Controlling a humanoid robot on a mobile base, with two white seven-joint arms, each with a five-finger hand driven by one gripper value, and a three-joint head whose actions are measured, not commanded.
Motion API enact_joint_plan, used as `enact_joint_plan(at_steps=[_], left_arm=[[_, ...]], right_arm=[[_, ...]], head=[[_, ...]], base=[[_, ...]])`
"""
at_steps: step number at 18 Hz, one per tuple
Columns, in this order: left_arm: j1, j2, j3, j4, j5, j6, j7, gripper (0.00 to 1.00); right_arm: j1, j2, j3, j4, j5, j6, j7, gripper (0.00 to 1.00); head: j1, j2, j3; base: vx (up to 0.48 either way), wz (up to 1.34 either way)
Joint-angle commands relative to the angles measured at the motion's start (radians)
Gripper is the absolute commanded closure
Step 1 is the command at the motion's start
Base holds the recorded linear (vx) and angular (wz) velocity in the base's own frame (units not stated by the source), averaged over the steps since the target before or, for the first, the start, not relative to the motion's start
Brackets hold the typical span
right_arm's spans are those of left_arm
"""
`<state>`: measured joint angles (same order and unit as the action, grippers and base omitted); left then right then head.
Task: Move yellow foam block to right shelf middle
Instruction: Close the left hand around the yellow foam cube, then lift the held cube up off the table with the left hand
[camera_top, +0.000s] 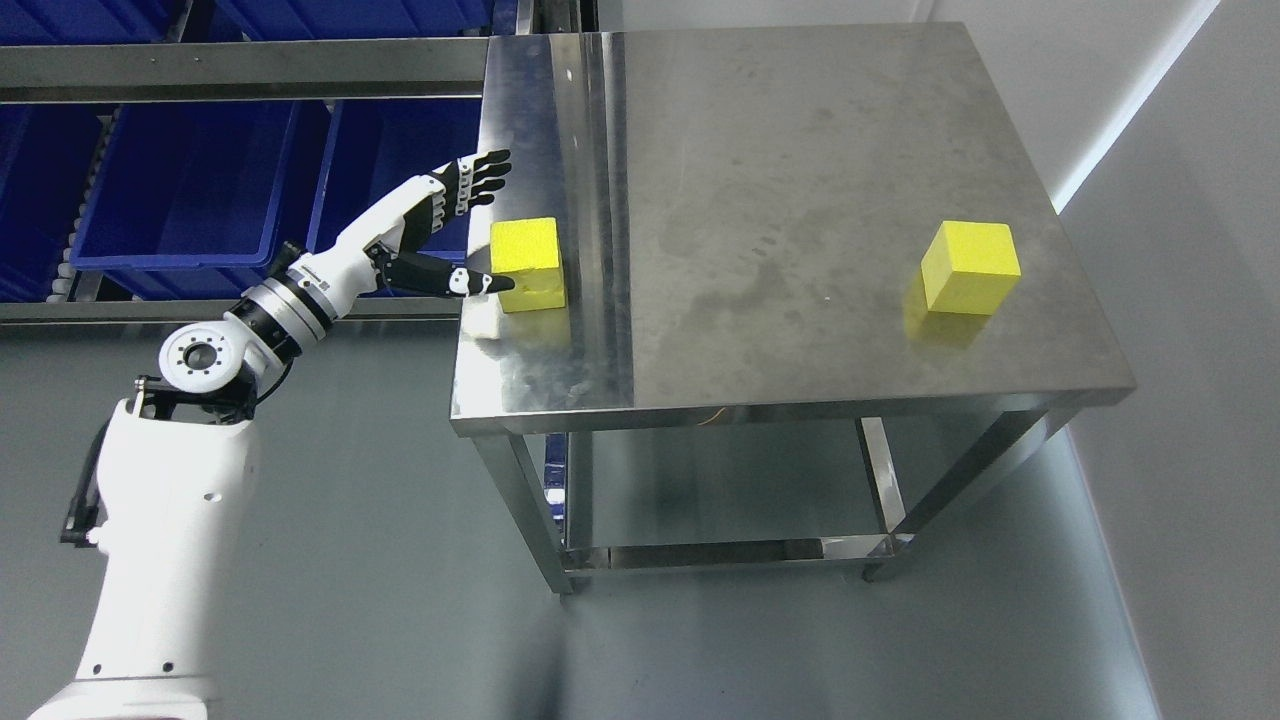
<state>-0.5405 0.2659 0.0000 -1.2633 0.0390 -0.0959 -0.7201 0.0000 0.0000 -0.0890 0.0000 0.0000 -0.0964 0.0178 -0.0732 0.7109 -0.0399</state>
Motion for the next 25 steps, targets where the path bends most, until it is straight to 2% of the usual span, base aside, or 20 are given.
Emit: enact_joint_plan(at_steps=[1,6,9,14,16,17,18,22,25], left_arm=[[-0.061,-0.088,-0.092,0.182,0.002,0.001,-0.006,0.00],[-0.078,-0.090,-0.137,0.265,-0.004,0.001,-0.007,0.01],[-0.078,-0.090,-0.137,0.266,-0.005,0.001,-0.012,0.09],[-0.076,-0.114,-0.083,0.268,0.001,-0.011,-0.022,0.36],[-0.073,-0.169,0.021,0.260,0.012,-0.051,-0.024,0.58],[-0.073,-0.210,0.091,0.251,0.033,-0.088,-0.024,0.73],[-0.081,-0.248,0.138,0.243,0.059,-0.106,-0.024,0.78],[-0.128,-0.248,0.213,0.113,0.267,-0.105,0.032,0.78],[-0.148,-0.248,0.206,0.071,0.302,-0.140,0.325,0.70]], right_arm=[[-0.002,-0.017,0.000,-0.017,0.000,0.000,0.001,0.00],[-0.002,-0.017,0.000,-0.017,0.000,0.000,0.001,0.00],[-0.002,-0.017,0.000,-0.017,0.000,0.000,0.001,0.00],[-0.002,-0.017,0.000,-0.017,0.000,0.000,0.001,0.00],[-0.002,-0.017,0.000,-0.017,0.000,0.000,0.001,0.00],[-0.002,-0.017,0.000,-0.017,0.000,0.000,0.001,0.00],[-0.002,-0.017,0.000,-0.017,0.000,0.000,0.001,0.00],[-0.002,-0.017,0.000,-0.017,0.000,0.000,0.001,0.00],[-0.002,-0.017,0.000,-0.017,0.000,0.000,0.001,0.00]], head=[[0.0000,0.000,0.000],[0.0000,0.000,0.000],[0.0000,0.000,0.000],[0.0000,0.000,0.000],[0.0000,0.000,0.000],[0.0000,0.000,0.000],[0.0000,0.000,0.000],[0.0000,0.000,0.000],[0.0000,0.000,0.000]], base=[[0.000,0.00],[0.000,0.00],[0.000,0.00],[0.000,0.01],[-0.002,0.02],[-0.003,0.02],[-0.003,0.02],[-0.001,-0.02],[0.001,-0.03]])
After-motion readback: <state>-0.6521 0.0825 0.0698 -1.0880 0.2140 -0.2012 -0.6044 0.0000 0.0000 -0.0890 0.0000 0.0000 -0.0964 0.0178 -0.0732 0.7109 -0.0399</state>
